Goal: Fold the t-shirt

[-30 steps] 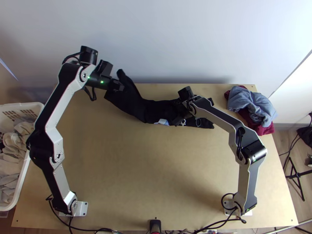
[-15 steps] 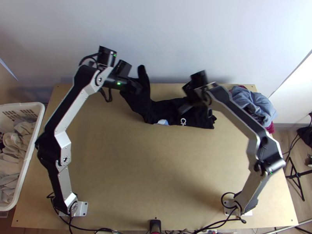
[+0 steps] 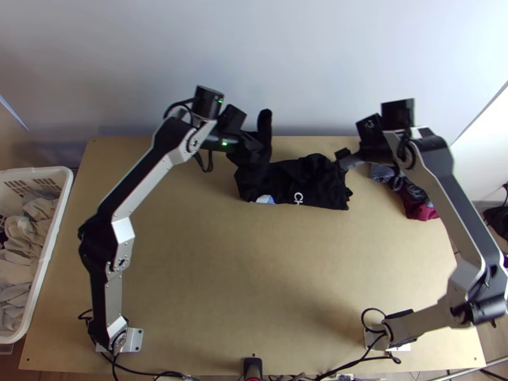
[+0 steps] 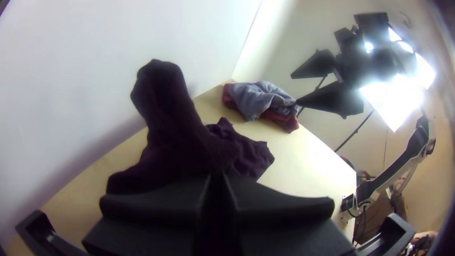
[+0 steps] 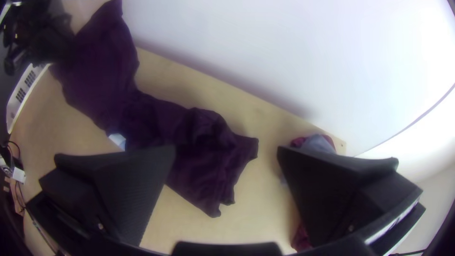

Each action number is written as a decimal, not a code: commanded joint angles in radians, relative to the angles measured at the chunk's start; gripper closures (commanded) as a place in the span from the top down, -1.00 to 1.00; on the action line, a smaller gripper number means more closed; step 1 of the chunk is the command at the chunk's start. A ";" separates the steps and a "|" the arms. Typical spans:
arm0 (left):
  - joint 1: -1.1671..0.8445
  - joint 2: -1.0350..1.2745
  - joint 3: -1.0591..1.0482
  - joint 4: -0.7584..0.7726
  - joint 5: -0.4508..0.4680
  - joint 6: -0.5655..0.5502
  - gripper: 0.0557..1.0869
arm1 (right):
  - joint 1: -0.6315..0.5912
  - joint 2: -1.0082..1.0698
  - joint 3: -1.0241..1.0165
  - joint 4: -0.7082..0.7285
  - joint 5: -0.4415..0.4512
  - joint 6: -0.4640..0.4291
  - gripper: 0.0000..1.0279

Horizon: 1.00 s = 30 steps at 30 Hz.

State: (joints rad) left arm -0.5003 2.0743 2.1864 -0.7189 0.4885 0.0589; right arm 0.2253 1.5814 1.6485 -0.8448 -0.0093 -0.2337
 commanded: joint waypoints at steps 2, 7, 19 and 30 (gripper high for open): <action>-0.072 0.070 -0.004 0.134 -0.004 -0.041 -0.93 | -0.049 -0.144 -0.088 -0.014 0.000 0.005 0.93; -0.104 0.139 -0.016 0.228 -0.022 -0.037 -0.93 | -0.053 -0.201 -0.119 -0.014 0.019 -0.004 0.93; -0.190 0.267 -0.008 0.475 -0.117 -0.062 -0.93 | -0.083 -0.281 -0.184 -0.059 0.054 -0.019 0.93; -0.262 0.379 0.027 0.616 -0.159 -0.079 -0.93 | -0.089 -0.296 -0.205 -0.079 0.069 -0.019 0.93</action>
State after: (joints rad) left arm -0.7238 2.3905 2.1956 -0.1806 0.3595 -0.0193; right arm 0.1421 1.3003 1.4647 -0.9142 0.0532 -0.2554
